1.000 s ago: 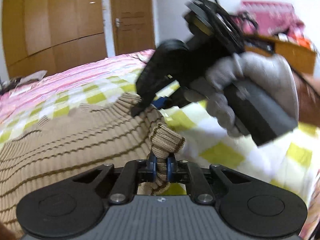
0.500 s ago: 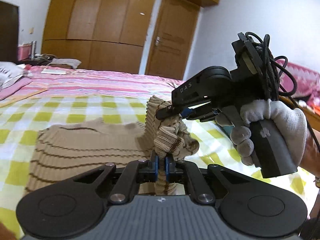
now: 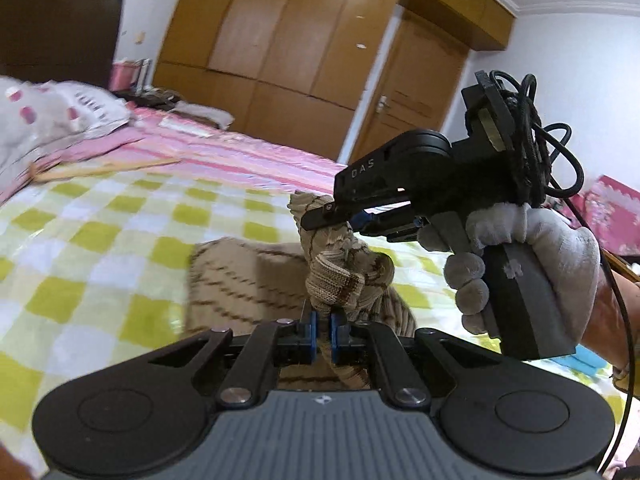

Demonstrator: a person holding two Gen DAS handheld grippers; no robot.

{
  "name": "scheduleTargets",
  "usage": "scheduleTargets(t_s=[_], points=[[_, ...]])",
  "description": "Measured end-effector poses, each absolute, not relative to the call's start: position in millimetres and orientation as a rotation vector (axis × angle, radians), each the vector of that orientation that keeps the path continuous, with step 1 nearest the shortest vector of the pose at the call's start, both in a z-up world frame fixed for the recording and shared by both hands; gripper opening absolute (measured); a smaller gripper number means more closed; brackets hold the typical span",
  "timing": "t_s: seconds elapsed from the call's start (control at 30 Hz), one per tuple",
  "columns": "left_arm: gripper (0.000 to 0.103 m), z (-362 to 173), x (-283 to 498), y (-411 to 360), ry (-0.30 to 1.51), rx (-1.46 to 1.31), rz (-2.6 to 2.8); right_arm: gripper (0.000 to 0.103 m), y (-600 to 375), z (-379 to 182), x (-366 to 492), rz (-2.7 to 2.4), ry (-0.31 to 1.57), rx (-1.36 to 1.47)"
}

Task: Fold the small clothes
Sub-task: 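Grasp the ribbed sweater end with both grippers and lift it, then fold the lifted ribbed end over the sweater body with both grippers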

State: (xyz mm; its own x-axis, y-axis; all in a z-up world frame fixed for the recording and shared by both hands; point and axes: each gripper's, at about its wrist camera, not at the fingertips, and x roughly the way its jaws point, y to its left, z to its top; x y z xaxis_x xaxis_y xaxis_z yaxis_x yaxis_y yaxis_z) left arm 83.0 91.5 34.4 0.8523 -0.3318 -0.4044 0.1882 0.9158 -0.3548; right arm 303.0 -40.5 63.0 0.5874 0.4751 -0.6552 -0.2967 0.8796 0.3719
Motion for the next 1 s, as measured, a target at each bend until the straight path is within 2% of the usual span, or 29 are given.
scheduleTargets(t_s=[0.27,0.57,0.73,0.8,1.0], points=[[0.014,7,85,132,0.560,-0.383,-0.200,0.014,25,35,310,0.450,0.870,0.150],[0.014,-8,80,137,0.630,-0.350,-0.167,0.015,67,5,302,0.447,0.863,-0.004],[0.015,-8,77,137,0.648,-0.327,-0.146,0.022,72,6,300,0.455,0.859,-0.028],[0.015,-6,72,140,0.655,-0.326,-0.137,0.028,72,8,301,0.468,0.860,-0.022],[0.015,7,53,160,0.638,-0.315,-0.052,0.031,65,23,292,0.500,0.843,-0.010]])
